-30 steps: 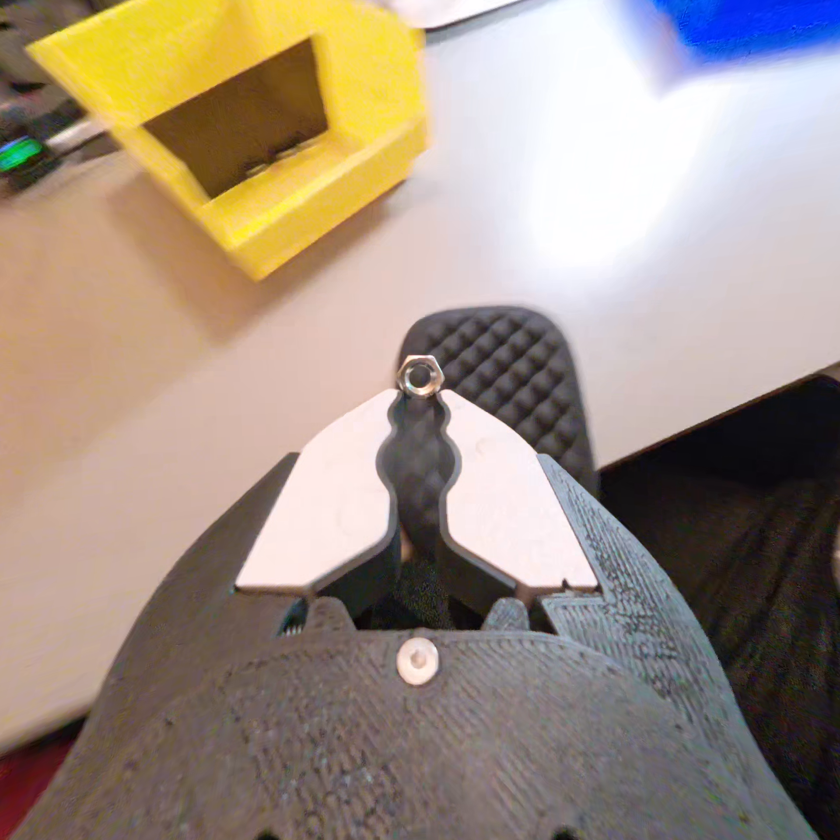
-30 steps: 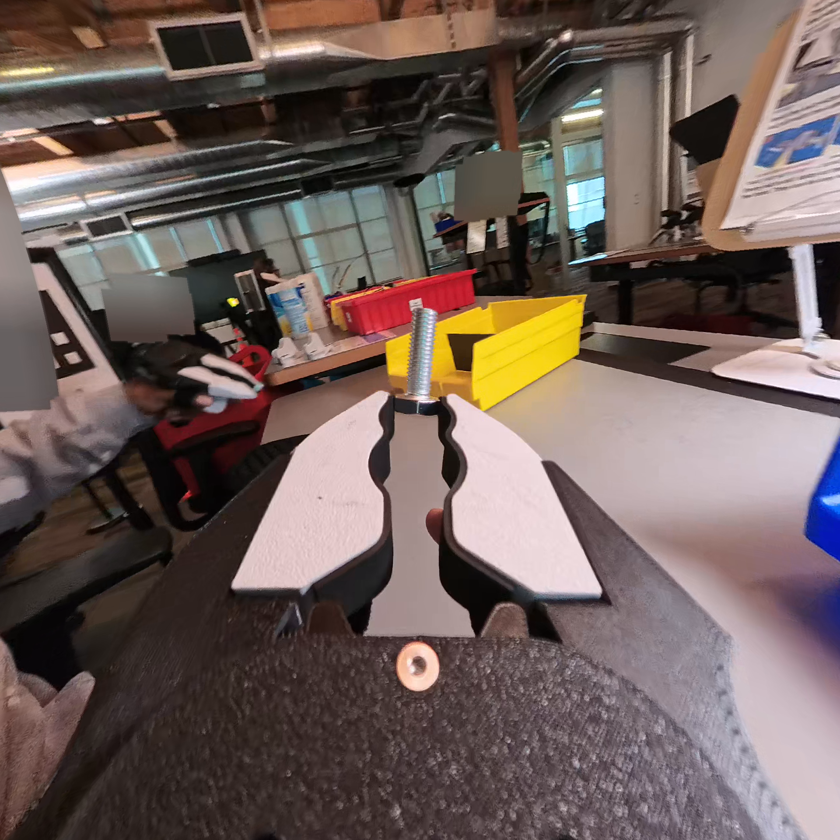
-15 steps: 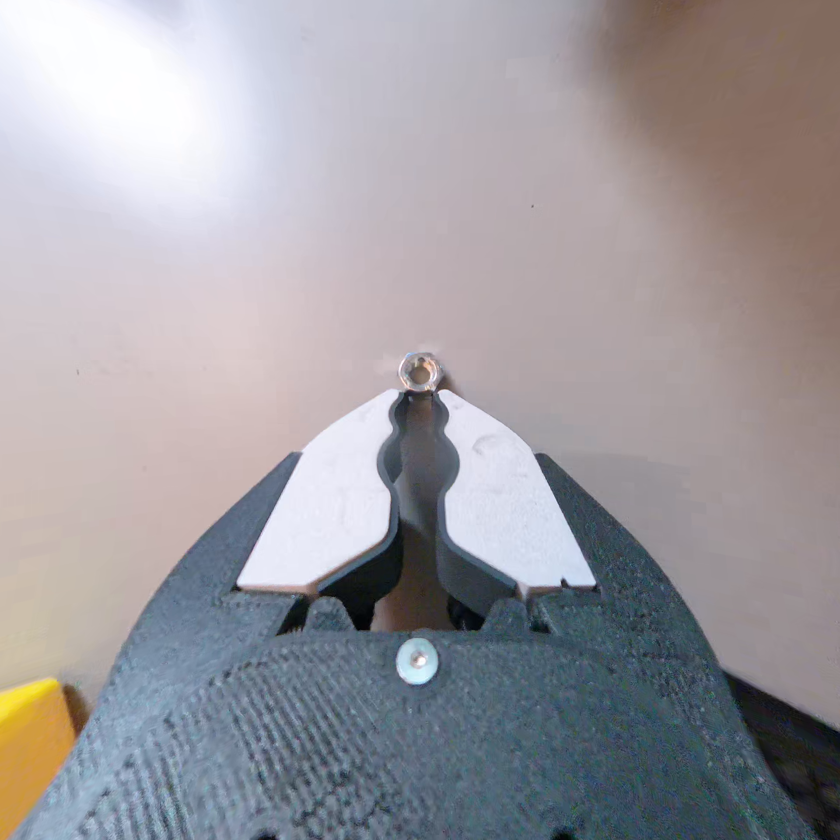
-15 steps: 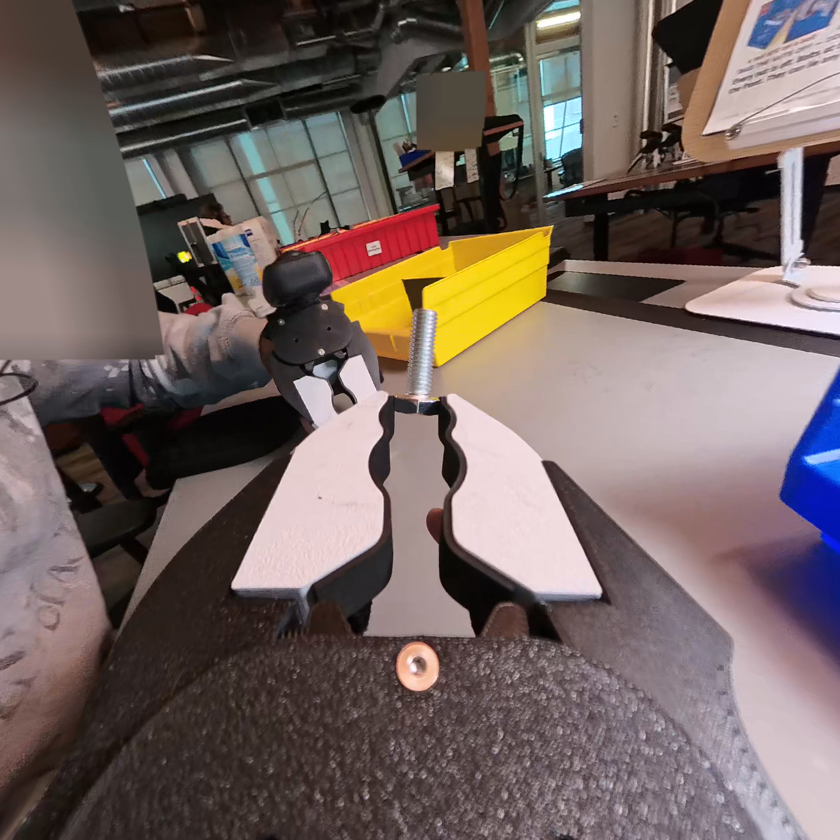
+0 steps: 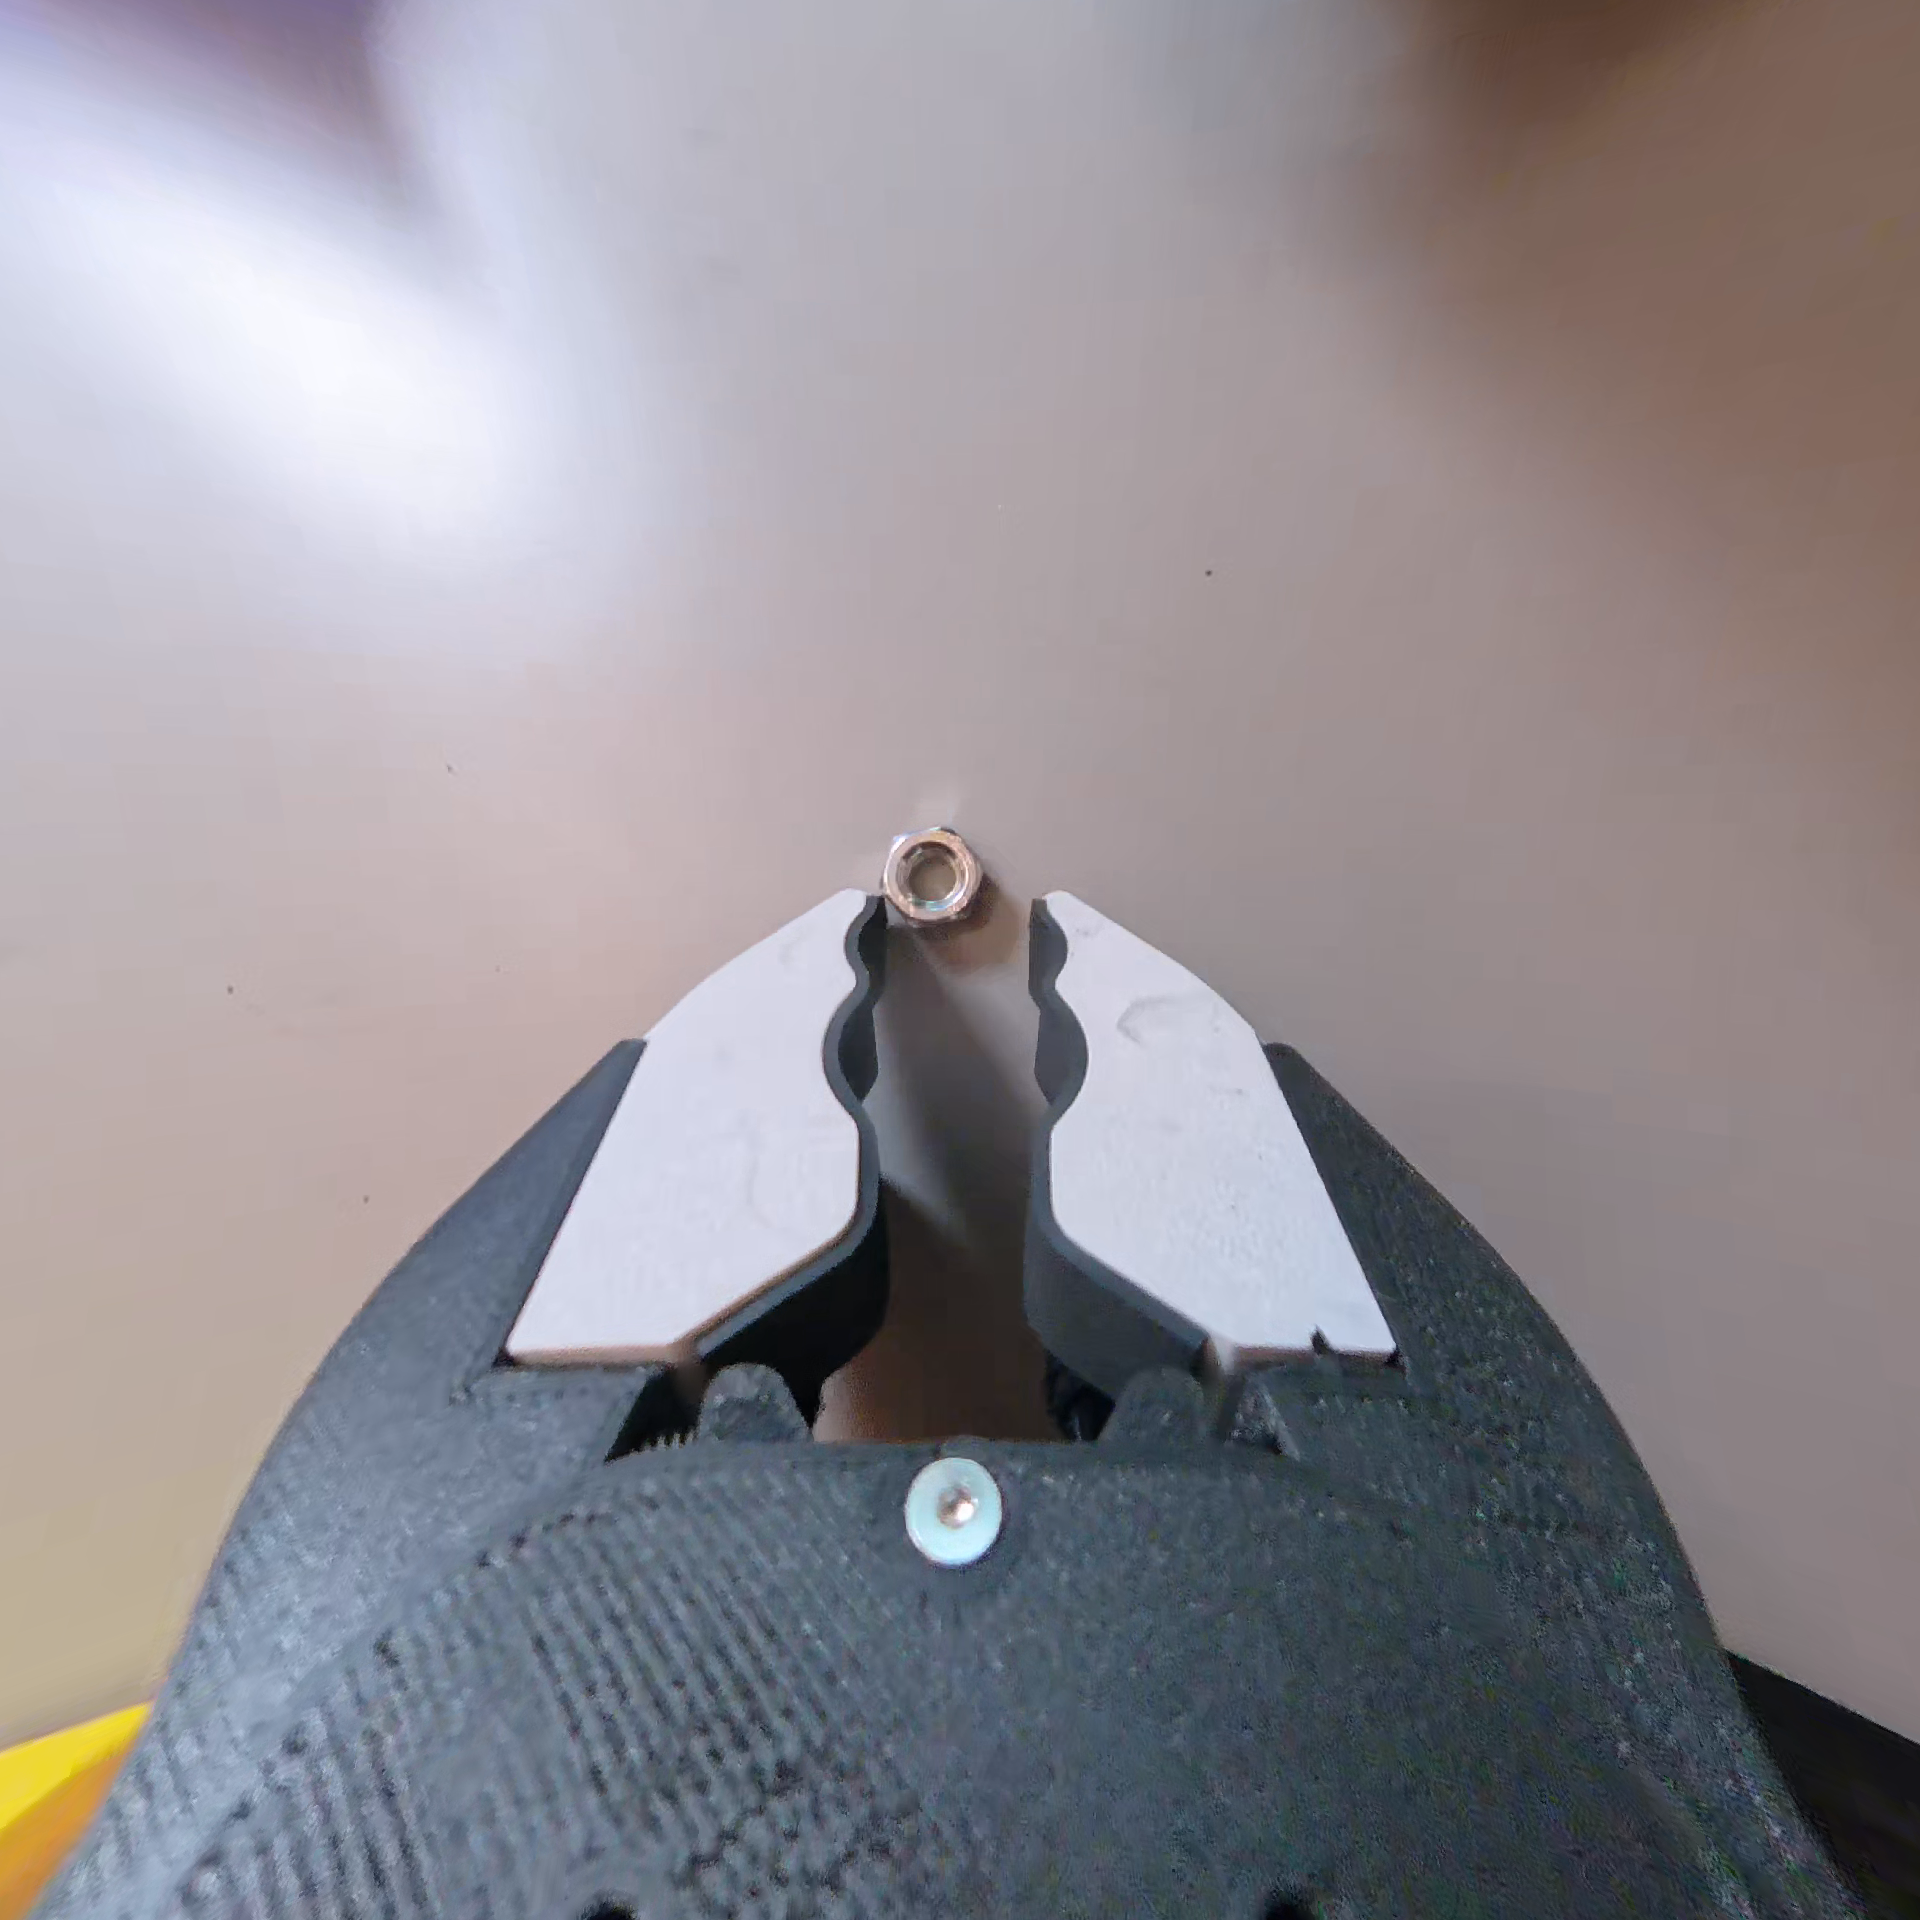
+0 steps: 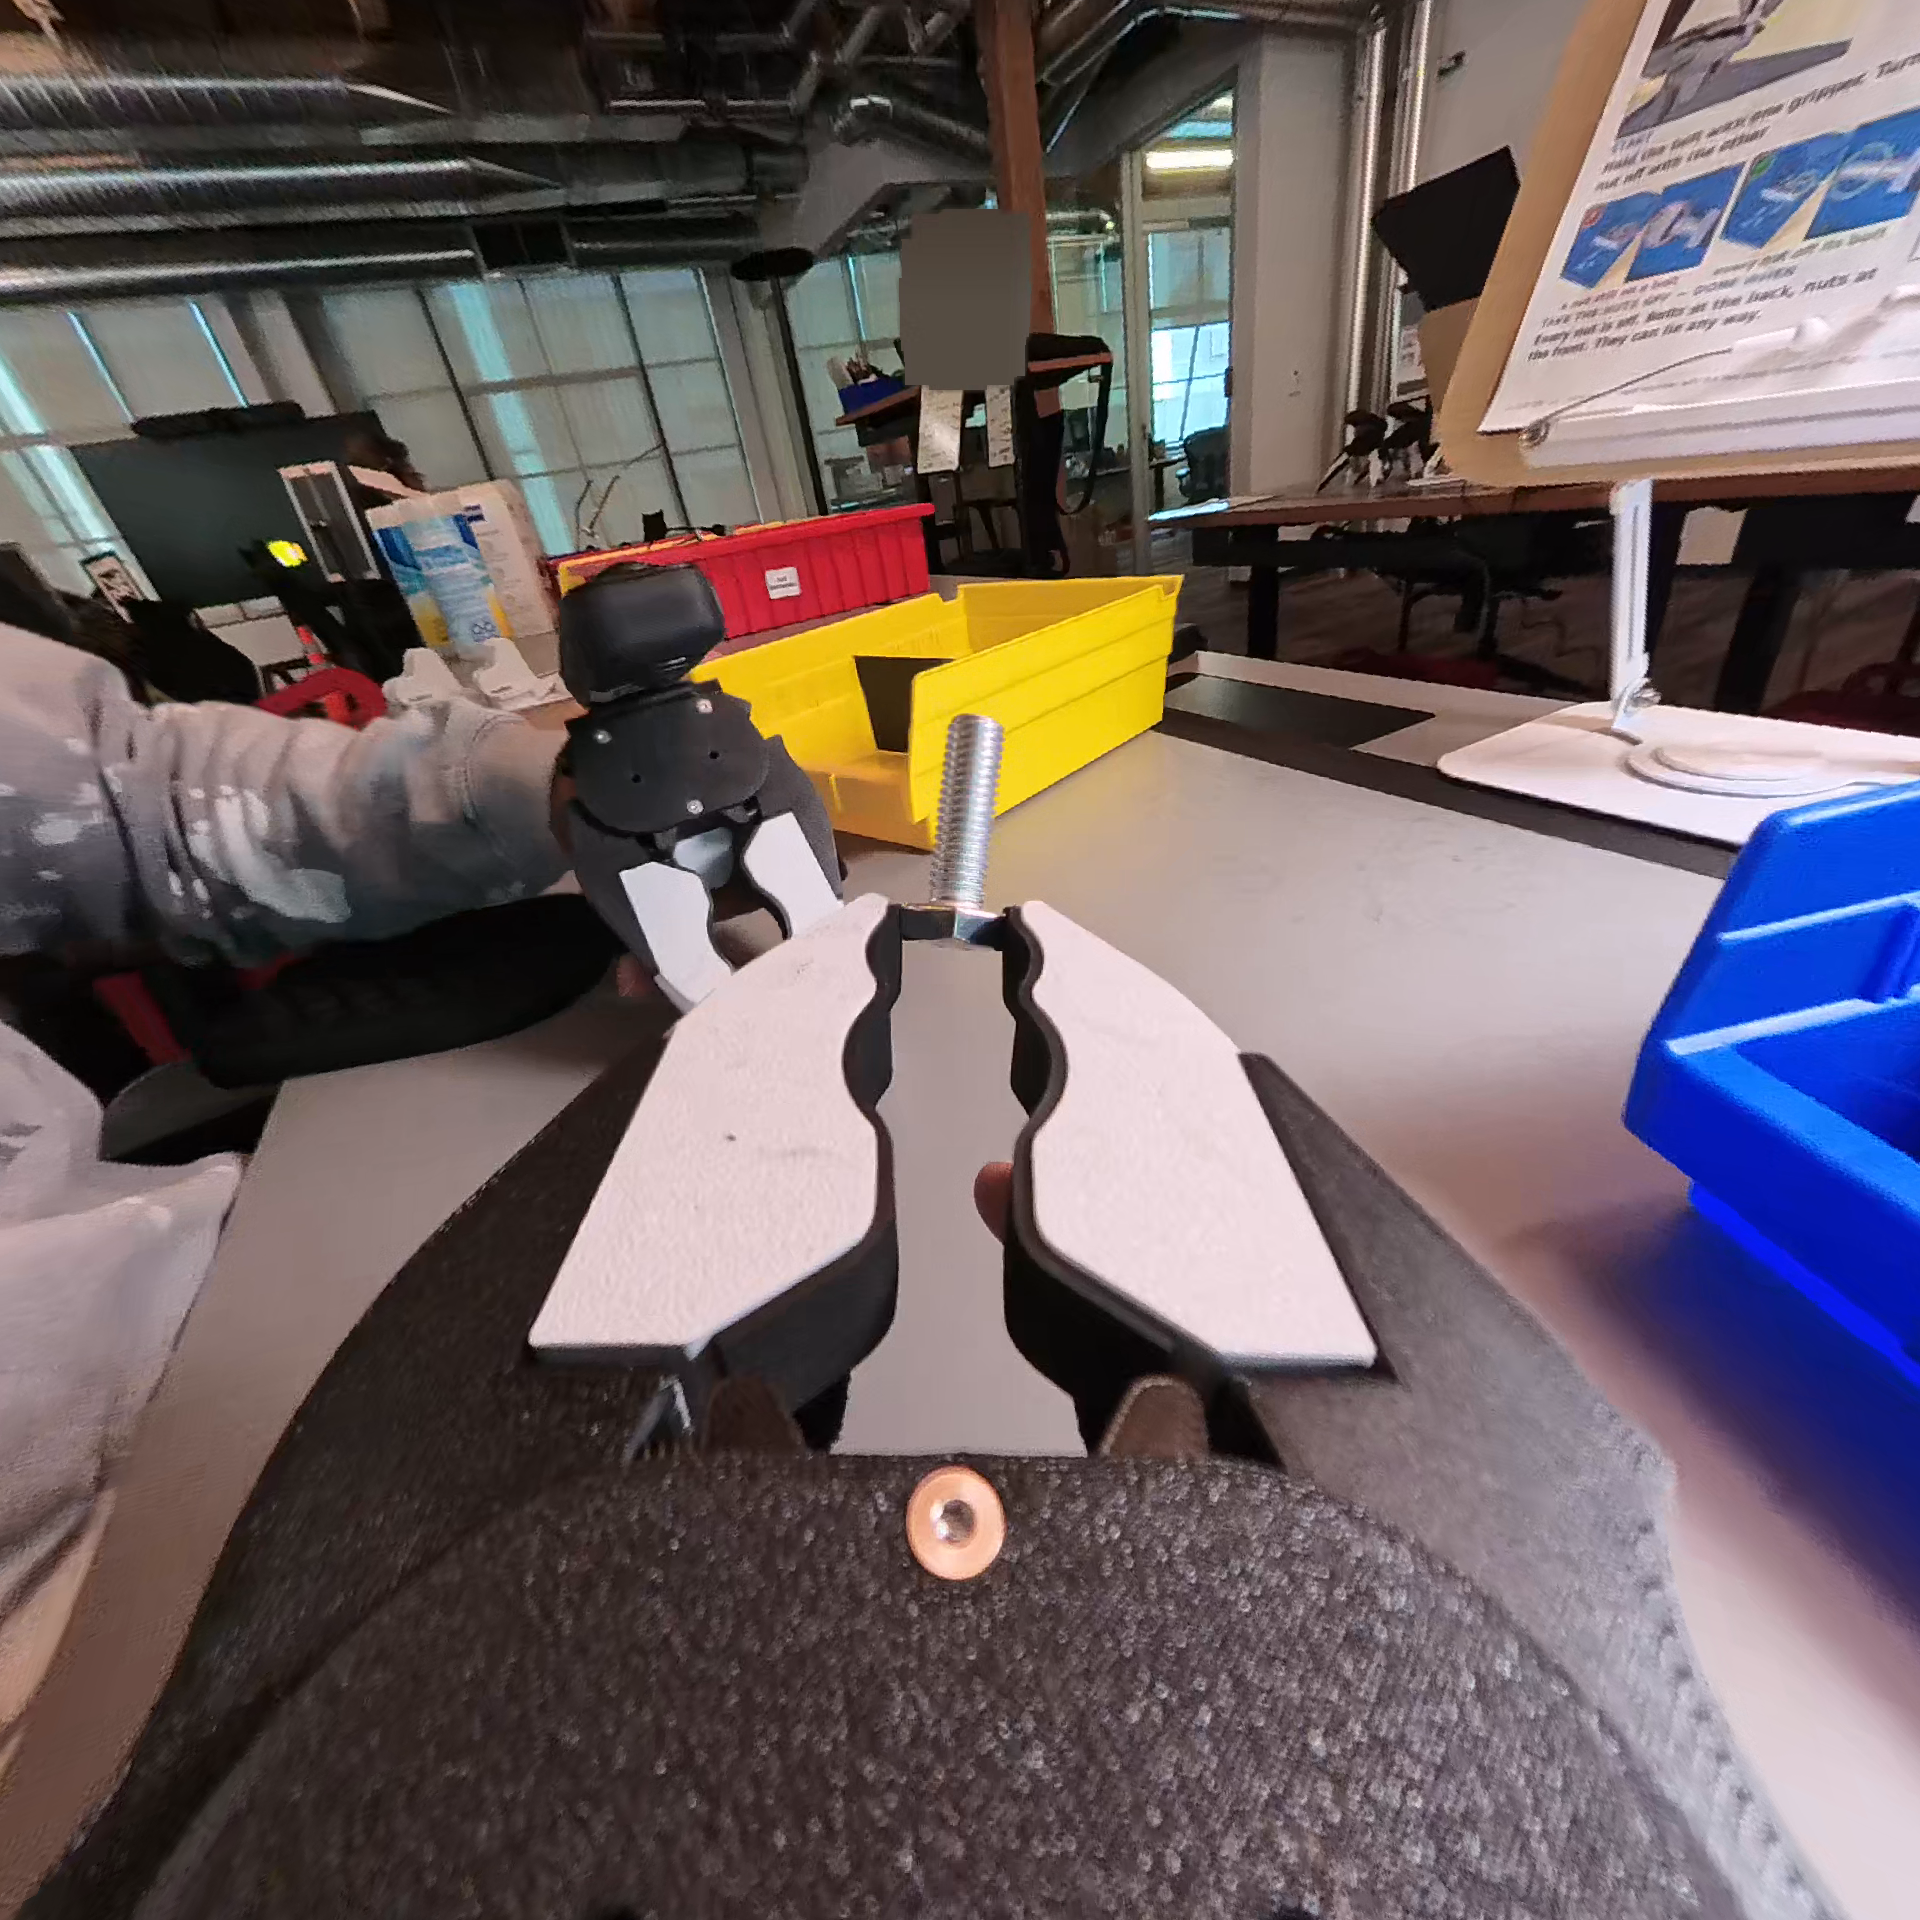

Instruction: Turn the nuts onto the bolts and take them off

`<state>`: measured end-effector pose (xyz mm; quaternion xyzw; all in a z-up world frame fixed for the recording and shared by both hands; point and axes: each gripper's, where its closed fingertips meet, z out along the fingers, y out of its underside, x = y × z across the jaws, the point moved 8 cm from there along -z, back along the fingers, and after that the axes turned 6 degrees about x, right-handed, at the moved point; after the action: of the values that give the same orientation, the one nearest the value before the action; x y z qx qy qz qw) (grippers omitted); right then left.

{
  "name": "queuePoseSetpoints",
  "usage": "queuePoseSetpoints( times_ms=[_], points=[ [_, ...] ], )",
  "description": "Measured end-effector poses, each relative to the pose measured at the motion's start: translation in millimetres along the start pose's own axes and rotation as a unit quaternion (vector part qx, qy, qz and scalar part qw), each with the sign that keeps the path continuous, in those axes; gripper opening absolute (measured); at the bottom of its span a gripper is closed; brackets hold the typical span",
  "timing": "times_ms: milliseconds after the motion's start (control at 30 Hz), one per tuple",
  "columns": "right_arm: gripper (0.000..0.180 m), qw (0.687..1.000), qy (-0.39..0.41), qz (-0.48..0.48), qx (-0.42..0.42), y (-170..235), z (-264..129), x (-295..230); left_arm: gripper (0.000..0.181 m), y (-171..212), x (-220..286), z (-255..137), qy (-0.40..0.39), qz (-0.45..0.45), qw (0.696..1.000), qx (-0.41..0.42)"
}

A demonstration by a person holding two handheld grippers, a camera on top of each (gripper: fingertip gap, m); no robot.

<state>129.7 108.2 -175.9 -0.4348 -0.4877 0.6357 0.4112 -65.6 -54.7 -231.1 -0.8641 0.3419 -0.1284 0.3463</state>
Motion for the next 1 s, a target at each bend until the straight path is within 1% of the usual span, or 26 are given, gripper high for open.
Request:
queuePoseSetpoints(
  times_ms=[33,133,200,367,500,667,800,833,933,1000],
  points=[
    [0.018,1.0,0.003,-0.008,-0.001,-1,0,-1,0.028,1,0,0,-0.001,0.013,1.0,0.01],
    [0.018,1.0,0.014,-0.026,-0.008,-1,4,-6,0.031,0,-2,1,0.002,0.034,0.999,0.02],
    [0.018,1.0,0.011,-0.017,-0.013,0,10,-9,0.031,0,-2,3,0.009,0.051,0.998,0.028],
    [0.018,0.999,-0.009,-0.003,-0.034,11,29,-9,0.032,0,-9,5,0.056,0.082,0.994,0.045],
    [0.018,0.998,-0.028,0.024,-0.042,13,45,5,0.026,0,-15,5,0.096,0.113,0.988,0.042],
    [0.018,0.998,-0.034,0.046,-0.03,11,55,20,0.022,0,-17,4,0.119,0.13,0.984,0.027],
    [0.018,0.999,-0.025,0.042,-0.014,11,49,13,0.021,-1,-15,4,0.103,0.118,0.987,0.022],
    [0.018,0.999,-0.024,0.033,-0.016,12,47,10,0.019,-1,-13,5,0.093,0.114,0.989,0.025],
    [0.018,1.0,-0.014,0.002,-0.024,11,45,4,0.019,-2,-10,6,0.054,0.092,0.994,0.033],
    [0.018,1.0,-0.011,-0.007,-0.015,7,47,2,0.018,-3,-10,7,0.028,0.073,0.996,0.03]
  ],
)
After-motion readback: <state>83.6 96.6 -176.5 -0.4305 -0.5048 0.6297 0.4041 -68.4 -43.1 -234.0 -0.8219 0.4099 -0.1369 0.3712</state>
